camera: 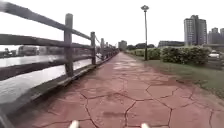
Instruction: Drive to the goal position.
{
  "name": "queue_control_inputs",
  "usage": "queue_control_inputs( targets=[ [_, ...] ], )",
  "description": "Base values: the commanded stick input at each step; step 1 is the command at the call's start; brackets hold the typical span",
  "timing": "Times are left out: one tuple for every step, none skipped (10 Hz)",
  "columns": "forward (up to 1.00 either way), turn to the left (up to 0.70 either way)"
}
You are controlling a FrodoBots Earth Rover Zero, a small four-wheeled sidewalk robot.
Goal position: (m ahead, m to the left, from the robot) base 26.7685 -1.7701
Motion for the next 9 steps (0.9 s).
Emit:
queue_control_inputs(
  targets=[
    [0.7,0.0],
    [0.7,0.0],
    [0.7,0.0],
    [0.7,0.0],
    [0.7,0.0],
    [0.7,0.0],
    [0.7,0.0],
    [0.7,0.0],
    [0.7,0.0]
  ],
)
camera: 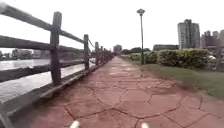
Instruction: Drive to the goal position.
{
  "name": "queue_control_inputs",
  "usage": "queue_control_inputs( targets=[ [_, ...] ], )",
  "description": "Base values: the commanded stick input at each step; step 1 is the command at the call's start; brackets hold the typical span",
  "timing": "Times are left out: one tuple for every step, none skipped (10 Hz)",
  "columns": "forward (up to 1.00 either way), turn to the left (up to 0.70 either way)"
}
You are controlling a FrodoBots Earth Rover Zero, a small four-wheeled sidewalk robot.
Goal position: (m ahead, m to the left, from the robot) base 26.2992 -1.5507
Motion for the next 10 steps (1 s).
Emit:
queue_control_inputs(
  targets=[
    [0.7,0.0],
    [0.7,0.0],
    [0.7,0.0],
    [0.7,0.0],
    [0.7,0.0],
    [0.7,0.0],
    [0.7,0.0],
    [0.7,0.0],
    [0.7,0.0],
    [0.7,0.0]
  ],
)
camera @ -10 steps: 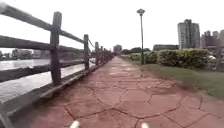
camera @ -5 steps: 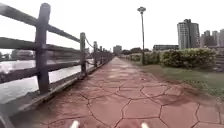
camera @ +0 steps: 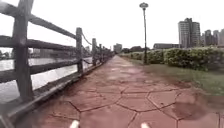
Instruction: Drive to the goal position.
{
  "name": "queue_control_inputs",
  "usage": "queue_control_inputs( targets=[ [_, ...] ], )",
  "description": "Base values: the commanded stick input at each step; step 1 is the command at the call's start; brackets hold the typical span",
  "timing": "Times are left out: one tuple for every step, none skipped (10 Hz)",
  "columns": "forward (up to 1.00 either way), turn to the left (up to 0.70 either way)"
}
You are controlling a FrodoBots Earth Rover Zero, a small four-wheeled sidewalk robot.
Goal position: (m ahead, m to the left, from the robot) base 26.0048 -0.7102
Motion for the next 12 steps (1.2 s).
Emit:
queue_control_inputs(
  targets=[
    [0.7,0.0],
    [0.7,0.0],
    [0.7,0.0],
    [0.7,0.0],
    [0.7,0.0],
    [0.7,0.0],
    [0.7,0.0],
    [0.7,0.0],
    [0.7,0.0],
    [0.7,0.0],
    [0.7,0.0],
    [0.7,0.0]
  ],
)
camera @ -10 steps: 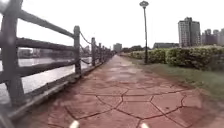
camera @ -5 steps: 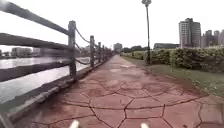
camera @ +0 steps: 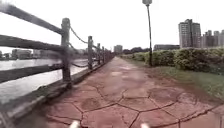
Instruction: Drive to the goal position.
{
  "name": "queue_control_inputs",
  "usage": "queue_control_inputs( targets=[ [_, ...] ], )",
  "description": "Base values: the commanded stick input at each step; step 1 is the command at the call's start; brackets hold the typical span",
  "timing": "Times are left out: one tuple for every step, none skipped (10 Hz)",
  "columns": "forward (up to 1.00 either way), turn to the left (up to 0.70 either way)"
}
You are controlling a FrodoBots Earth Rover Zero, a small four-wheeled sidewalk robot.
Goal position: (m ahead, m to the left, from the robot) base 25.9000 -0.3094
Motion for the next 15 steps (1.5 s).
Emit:
queue_control_inputs(
  targets=[
    [0.7,0.0],
    [0.7,0.0],
    [0.7,0.0],
    [0.7,0.0],
    [0.7,0.0],
    [0.7,0.0],
    [0.7,0.0],
    [0.7,0.0],
    [0.7,0.0],
    [0.7,0.0],
    [0.7,0.0],
    [0.7,0.0],
    [0.7,0.0],
    [0.7,0.0],
    [0.7,0.0]
  ],
)
